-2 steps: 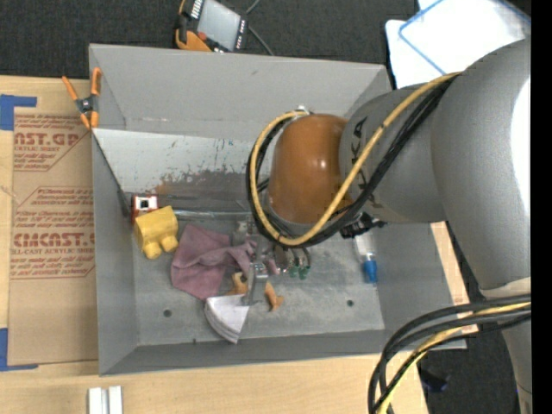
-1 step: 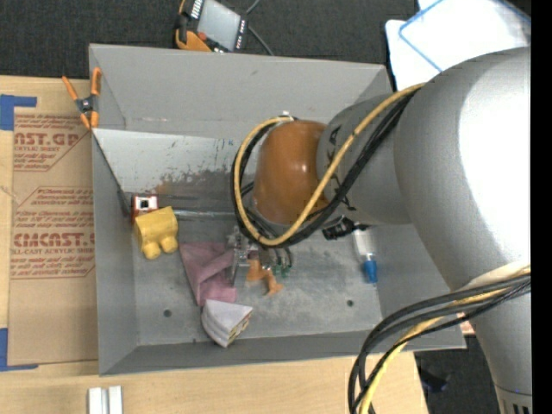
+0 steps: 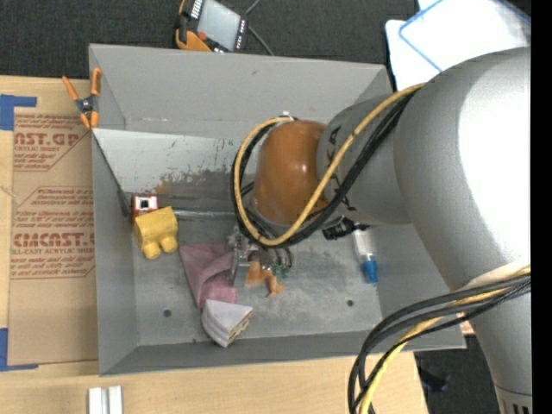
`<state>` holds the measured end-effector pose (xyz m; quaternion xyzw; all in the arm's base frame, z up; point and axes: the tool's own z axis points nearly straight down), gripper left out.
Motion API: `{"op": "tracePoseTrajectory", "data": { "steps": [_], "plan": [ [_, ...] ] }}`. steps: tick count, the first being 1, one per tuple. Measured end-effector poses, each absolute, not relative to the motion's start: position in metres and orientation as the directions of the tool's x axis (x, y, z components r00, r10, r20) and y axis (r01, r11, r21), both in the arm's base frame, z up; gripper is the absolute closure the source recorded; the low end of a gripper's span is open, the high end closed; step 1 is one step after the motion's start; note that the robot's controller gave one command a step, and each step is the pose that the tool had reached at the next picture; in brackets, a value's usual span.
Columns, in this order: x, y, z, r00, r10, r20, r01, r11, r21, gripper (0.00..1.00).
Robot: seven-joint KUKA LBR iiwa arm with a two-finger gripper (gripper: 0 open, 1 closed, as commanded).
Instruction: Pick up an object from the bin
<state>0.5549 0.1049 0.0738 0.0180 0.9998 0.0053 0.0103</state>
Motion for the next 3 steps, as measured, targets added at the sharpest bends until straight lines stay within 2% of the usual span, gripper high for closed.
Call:
{"op": "tracePoseTrajectory", "data": {
  "steps": [1,2,3],
  "plan": [
    [0.55,0.104,0.151,-1.0,0.026,-0.012,0.026,1.0,0.01,1.0],
    [0.555,0.108,0.118,-0.999,0.037,-0.023,0.037,0.999,0.012,1.0],
    [0.553,0.108,0.18,-0.999,0.04,-0.015,0.04,0.999,0.012,1.0]
  ]
}}
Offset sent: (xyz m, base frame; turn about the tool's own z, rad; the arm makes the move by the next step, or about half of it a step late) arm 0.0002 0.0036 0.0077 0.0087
